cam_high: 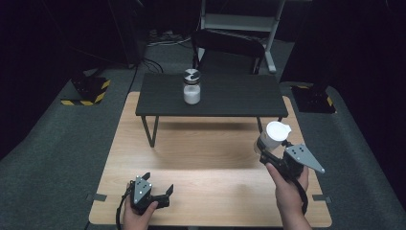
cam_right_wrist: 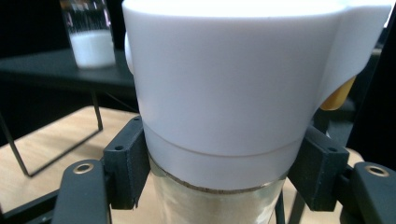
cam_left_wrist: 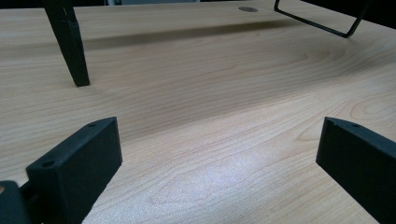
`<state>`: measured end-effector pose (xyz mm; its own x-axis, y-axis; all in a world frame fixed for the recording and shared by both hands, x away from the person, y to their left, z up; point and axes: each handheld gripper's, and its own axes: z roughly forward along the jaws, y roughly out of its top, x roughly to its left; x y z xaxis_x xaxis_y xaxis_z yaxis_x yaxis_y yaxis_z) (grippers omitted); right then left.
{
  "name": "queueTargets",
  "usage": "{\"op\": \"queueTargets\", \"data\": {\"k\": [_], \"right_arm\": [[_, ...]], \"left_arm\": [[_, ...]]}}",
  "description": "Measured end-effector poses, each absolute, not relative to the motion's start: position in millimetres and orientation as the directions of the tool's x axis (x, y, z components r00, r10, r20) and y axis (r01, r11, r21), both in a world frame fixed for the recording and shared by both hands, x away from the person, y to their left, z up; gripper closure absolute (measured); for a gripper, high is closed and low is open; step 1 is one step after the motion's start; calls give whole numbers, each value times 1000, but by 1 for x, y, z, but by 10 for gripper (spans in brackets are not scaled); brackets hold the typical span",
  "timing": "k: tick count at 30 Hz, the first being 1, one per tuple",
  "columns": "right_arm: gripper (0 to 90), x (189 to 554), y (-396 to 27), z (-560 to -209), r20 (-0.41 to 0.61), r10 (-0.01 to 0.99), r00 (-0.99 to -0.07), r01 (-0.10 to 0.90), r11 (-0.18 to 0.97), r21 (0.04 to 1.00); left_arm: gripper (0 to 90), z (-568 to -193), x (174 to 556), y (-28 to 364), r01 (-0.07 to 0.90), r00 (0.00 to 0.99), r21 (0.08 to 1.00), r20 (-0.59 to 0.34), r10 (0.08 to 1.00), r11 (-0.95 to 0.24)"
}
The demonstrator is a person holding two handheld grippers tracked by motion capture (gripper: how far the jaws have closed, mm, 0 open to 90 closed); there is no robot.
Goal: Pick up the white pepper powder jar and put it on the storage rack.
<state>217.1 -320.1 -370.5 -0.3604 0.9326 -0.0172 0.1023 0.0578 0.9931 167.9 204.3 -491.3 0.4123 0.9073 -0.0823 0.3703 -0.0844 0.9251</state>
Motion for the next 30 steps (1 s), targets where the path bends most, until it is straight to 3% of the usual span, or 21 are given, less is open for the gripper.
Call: {"op": "queueTargets", "data": {"k": [13, 30], "right_arm": [[308, 252, -294, -321, -14, 932, -363, 56, 37, 998], [308, 316, -270, -299, -44, 944, -327, 71, 71, 995]], "left_arm": [[6, -492, 169, 206, 371, 420, 925, -92, 903, -79], [6, -493, 169, 208, 371, 421, 926, -102, 901, -69]]}}
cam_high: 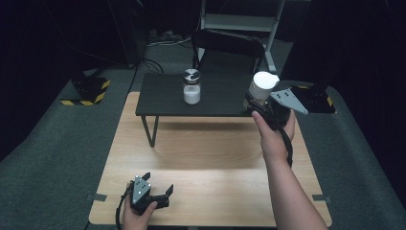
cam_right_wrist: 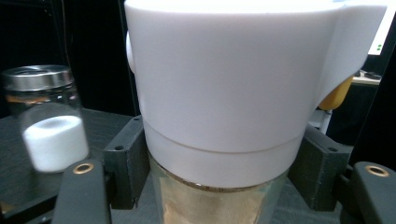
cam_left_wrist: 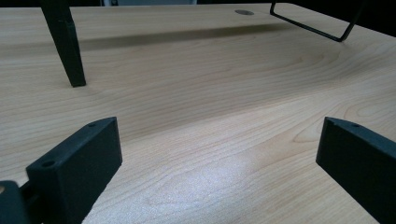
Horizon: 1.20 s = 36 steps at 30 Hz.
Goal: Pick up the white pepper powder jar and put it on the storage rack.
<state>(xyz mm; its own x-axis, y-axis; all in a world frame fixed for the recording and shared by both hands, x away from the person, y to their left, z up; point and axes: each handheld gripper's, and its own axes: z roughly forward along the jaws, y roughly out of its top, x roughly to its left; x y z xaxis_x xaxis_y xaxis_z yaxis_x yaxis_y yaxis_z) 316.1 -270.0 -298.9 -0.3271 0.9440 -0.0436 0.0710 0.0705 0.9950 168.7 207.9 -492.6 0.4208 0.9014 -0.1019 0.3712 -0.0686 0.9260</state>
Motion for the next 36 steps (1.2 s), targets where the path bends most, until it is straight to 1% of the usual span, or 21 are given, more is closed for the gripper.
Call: {"op": "queueTargets", "data": {"k": [5, 11, 24, 36], "right_arm": [[308, 334, -261, -299, -71, 946, -318, 80, 102, 992], [308, 349, -252, -301, -75, 944, -320, 97, 111, 989], [308, 365, -243, -307, -34, 946, -323, 115, 74, 991], [308, 374, -245, -313, 10, 951, -308, 136, 33, 990]], "left_arm": [[6, -493, 169, 209, 370, 423, 927, -105, 900, -66], [6, -493, 169, 210, 367, 426, 928, -104, 899, -66], [6, -493, 169, 211, 367, 429, 928, -107, 897, -65], [6, -494, 169, 212, 372, 424, 927, -117, 898, -55]]}}
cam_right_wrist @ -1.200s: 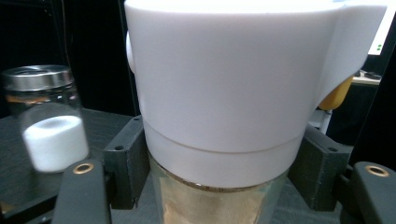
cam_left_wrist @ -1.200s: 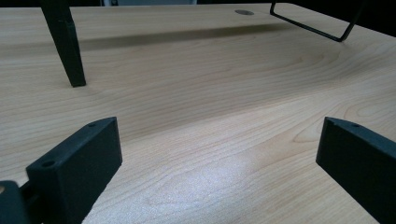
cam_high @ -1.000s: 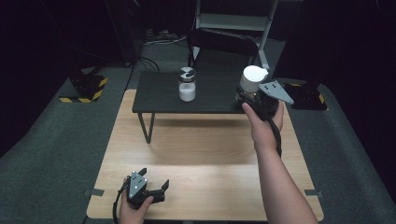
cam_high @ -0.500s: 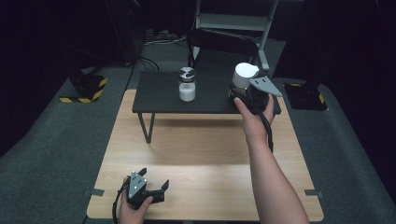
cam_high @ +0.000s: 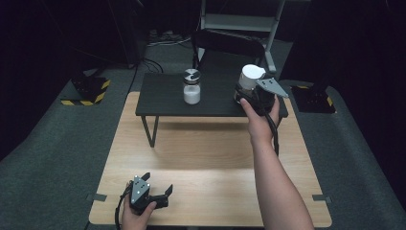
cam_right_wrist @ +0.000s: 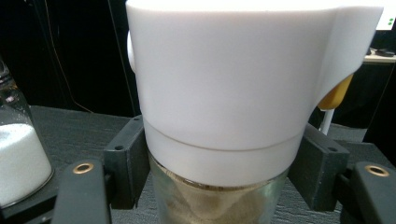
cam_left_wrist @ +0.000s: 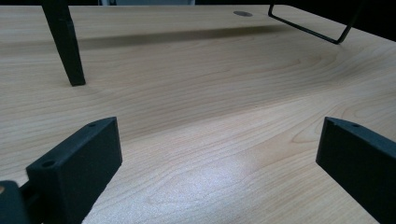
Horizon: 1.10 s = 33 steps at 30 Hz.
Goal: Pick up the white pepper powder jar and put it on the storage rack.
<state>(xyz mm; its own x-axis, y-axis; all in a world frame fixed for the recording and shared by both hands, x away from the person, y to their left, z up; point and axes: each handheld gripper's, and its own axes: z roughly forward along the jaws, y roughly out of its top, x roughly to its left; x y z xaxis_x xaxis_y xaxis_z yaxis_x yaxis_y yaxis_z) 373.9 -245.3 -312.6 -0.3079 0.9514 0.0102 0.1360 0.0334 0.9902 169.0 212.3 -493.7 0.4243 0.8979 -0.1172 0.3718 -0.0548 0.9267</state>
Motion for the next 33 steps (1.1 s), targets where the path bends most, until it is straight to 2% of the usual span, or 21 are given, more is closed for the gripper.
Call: {"op": "queueTargets", "data": {"k": [11, 33], "right_arm": [[306, 376, -242, -319, -26, 949, -314, 104, 62, 993], [305, 379, -243, -324, -28, 947, -320, 88, 59, 994]], "left_arm": [[6, -494, 169, 212, 368, 428, 928, -110, 897, -62], [6, -495, 169, 213, 367, 430, 929, -118, 895, -53]]}}
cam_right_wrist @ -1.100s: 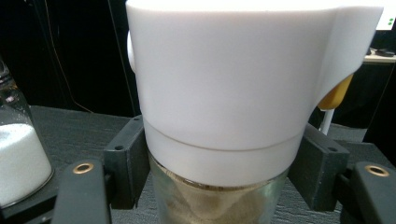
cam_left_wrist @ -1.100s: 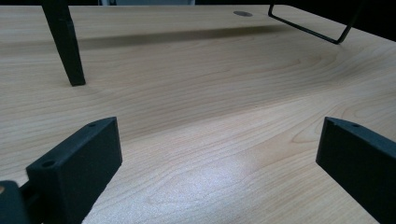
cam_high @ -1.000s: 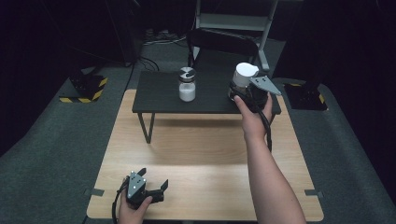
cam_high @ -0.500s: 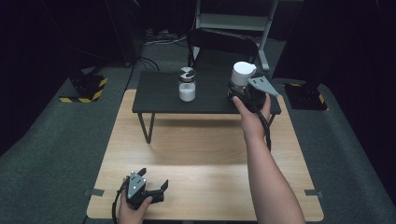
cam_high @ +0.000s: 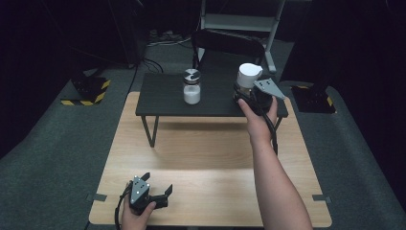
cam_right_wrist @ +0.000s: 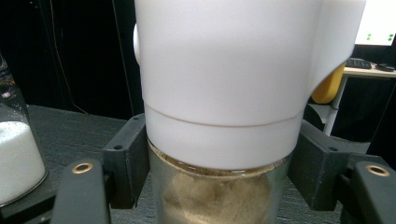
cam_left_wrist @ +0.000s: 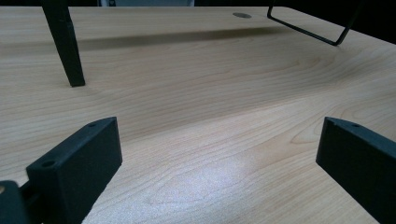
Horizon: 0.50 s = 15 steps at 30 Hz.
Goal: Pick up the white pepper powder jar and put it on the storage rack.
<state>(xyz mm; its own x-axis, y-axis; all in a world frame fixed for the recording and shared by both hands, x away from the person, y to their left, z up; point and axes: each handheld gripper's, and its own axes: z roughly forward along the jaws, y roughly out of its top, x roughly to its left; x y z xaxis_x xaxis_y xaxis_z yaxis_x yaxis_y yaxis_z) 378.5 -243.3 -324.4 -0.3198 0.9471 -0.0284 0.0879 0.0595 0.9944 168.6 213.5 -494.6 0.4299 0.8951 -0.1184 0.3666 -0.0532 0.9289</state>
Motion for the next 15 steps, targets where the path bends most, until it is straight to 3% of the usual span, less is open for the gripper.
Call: {"op": "queueTargets", "data": {"k": [4, 8, 12, 15], "right_arm": [[297, 379, -245, -322, -24, 945, -325, 96, 58, 994], [224, 381, -248, -321, 5, 944, -331, 116, 36, 993], [61, 381, -246, -323, 6, 946, -326, 115, 33, 993], [3, 380, -244, -323, -5, 947, -322, 109, 42, 993]], "left_arm": [[6, -495, 169, 213, 366, 432, 929, -117, 894, -56], [6, -494, 169, 213, 370, 431, 927, -117, 895, -57], [6, -494, 169, 214, 370, 432, 928, -121, 894, -53], [6, -494, 169, 214, 369, 433, 928, -119, 893, -55]]}}
